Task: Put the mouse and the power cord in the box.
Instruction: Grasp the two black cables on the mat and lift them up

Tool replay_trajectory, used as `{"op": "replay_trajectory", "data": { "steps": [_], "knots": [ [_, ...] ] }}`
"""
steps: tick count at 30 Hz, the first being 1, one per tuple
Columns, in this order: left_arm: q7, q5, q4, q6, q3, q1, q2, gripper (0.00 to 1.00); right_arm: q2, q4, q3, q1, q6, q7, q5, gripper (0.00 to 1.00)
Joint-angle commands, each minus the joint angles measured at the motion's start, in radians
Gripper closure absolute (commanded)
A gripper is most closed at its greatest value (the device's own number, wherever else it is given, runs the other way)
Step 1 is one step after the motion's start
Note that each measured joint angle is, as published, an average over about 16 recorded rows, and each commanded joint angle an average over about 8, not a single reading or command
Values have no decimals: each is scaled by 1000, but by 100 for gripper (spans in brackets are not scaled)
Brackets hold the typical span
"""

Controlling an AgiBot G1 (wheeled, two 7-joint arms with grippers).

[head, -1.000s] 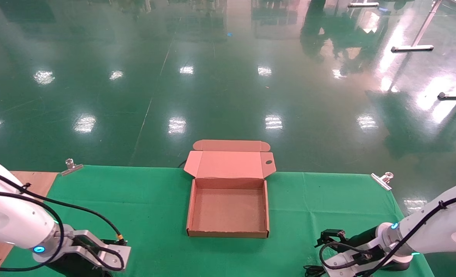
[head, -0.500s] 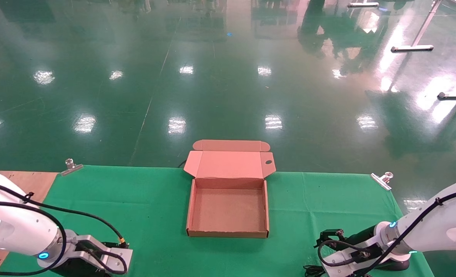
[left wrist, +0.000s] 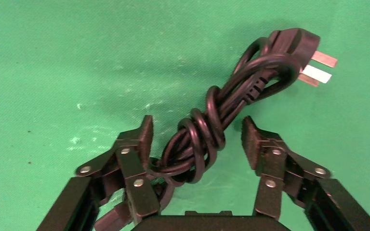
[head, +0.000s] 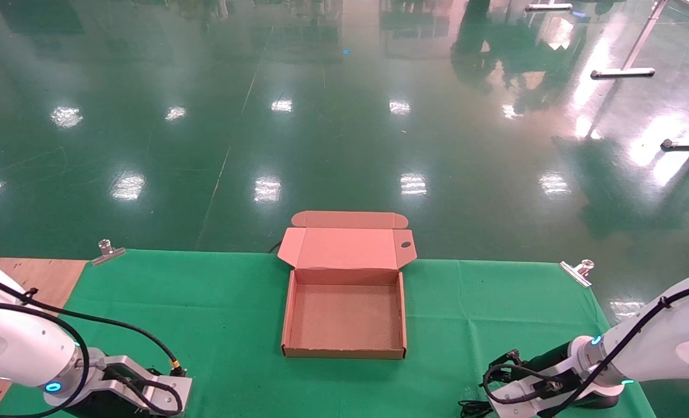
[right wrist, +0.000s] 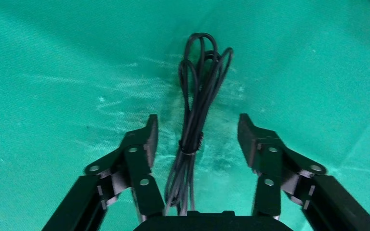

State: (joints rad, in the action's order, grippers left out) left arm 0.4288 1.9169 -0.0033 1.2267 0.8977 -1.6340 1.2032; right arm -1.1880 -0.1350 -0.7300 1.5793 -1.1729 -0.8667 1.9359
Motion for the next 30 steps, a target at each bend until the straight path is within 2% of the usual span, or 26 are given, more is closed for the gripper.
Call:
{"op": "replay_trajectory", "data": {
  "steps": [1,19,25,30],
  "knots": [
    [2,0,1,6,0,-1,-2,100,-2,8,0,6,-1,-6,-1,100],
    [13,-7,3,37,-5,-5,-10,100,-10,63,7,20,-8,-44,-11,100],
    [7,-16,10,130,-12,-46,-15,100,-8,73,13,36,-21,-53,-20,100],
    [-2,-36,14,219,-25,-90,-22,100,5,73,29,75,-61,-60,-44,100]
  ]
}}
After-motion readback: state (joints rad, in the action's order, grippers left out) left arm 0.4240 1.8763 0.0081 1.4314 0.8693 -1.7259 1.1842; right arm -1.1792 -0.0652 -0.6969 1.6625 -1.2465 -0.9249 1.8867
